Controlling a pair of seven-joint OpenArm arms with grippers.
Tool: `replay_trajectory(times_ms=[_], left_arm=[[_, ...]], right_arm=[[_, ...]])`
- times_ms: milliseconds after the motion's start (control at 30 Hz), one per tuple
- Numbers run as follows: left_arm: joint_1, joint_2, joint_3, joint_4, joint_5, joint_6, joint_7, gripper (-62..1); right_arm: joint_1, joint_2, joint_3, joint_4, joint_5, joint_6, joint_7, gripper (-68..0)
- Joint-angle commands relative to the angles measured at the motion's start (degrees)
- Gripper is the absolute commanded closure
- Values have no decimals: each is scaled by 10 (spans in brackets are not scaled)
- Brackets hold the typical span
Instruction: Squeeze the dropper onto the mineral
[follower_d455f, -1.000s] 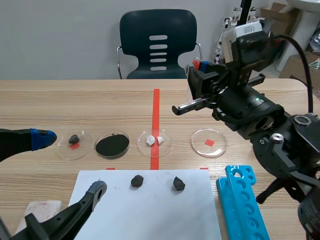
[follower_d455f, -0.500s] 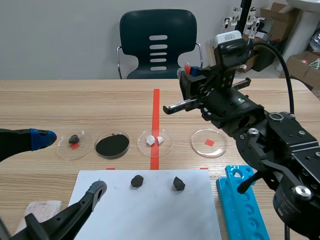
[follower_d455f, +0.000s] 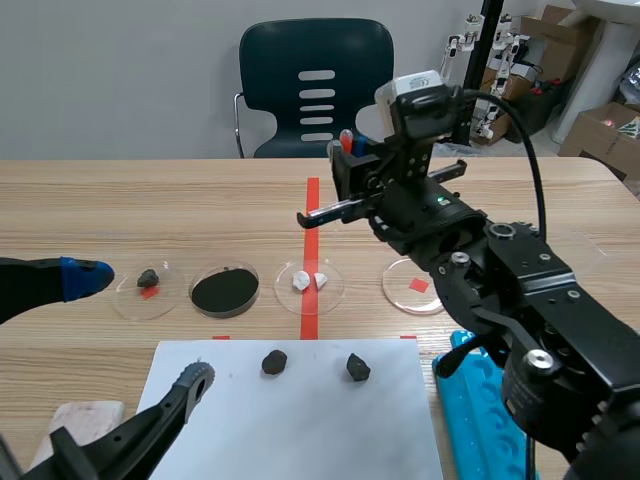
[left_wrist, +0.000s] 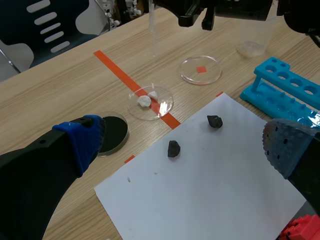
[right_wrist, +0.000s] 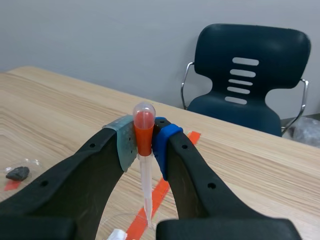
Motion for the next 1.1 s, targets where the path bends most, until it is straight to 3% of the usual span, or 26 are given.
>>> replay_trajectory(times_ms=[0, 433, 1067], left_arm=[[0, 1, -2, 6, -4, 2, -10, -623], [0, 1, -2, 6, -3, 2, -10, -623], [0, 1, -2, 6, -3, 2, -10, -623]], right_arm=[[16, -7, -6, -1, -1, 2, 13, -81], [23, -16, -52, -48, -12, 2, 37, -81], [23, -16, -54, -65, -18, -6, 48, -81]])
